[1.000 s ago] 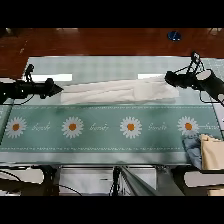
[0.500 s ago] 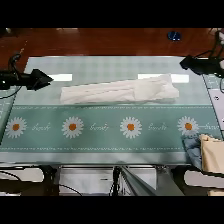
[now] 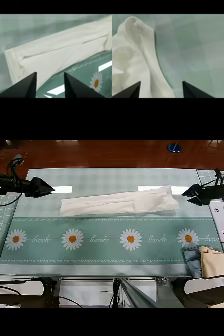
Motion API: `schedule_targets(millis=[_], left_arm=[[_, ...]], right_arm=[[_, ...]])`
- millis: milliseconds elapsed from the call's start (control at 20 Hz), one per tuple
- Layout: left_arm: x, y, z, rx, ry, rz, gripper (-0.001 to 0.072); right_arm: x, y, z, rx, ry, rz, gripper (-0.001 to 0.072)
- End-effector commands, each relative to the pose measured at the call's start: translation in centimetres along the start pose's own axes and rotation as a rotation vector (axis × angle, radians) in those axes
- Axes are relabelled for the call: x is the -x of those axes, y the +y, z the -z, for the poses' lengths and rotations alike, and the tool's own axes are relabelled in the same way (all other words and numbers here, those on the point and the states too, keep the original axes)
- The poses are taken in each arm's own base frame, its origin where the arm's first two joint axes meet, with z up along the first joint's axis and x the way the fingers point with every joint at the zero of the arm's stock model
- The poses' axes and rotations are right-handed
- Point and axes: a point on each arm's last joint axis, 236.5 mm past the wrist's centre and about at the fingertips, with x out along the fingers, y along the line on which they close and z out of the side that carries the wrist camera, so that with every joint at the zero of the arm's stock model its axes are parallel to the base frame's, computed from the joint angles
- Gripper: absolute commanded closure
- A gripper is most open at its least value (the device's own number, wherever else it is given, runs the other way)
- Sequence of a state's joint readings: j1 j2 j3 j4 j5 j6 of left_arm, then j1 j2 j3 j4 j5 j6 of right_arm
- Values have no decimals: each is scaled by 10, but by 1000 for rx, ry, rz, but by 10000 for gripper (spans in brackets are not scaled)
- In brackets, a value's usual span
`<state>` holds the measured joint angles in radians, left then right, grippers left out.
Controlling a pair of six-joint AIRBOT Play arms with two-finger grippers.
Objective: Fold the shirts.
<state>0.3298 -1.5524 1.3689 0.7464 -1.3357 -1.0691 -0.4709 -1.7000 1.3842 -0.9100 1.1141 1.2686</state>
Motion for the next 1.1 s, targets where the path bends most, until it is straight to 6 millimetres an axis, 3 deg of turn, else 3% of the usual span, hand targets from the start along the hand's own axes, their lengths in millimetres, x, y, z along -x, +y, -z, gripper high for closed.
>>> schedule_targets(millis=[0, 350, 400, 500, 550, 750, 800, 900, 950, 1050], left_arm=[[-13, -15, 6, -32, 38, 16, 334], [-33, -35, 9, -74, 64, 29, 341], [-36, -39, 9, -83, 64, 29, 342], [-43, -46, 10, -101, 72, 34, 342], [-45, -50, 11, -109, 76, 36, 342], [-56, -64, 17, -137, 101, 50, 367], [-60, -71, 19, -148, 107, 58, 458], [-70, -92, 20, -155, 106, 97, 509], [-77, -105, 21, -138, 103, 118, 642], [-91, -131, 18, -141, 77, 153, 684]], right_arm=[[-34, 15, -2, -59, 10, -129, 123], [-106, 38, 45, -80, 180, -172, 153], [-113, 45, 52, -67, 199, -175, 233], [-118, 60, 50, -32, 183, -194, 548], [-115, 72, 45, -31, 160, -232, 685], [-62, 126, 16, 41, 39, -351, 687], [-45, 137, 14, 73, 22, -357, 687], [-11, 157, 17, 116, 11, -363, 688], [4, 166, 21, 136, 12, -370, 687], [29, 181, 29, 174, 12, -376, 687]])
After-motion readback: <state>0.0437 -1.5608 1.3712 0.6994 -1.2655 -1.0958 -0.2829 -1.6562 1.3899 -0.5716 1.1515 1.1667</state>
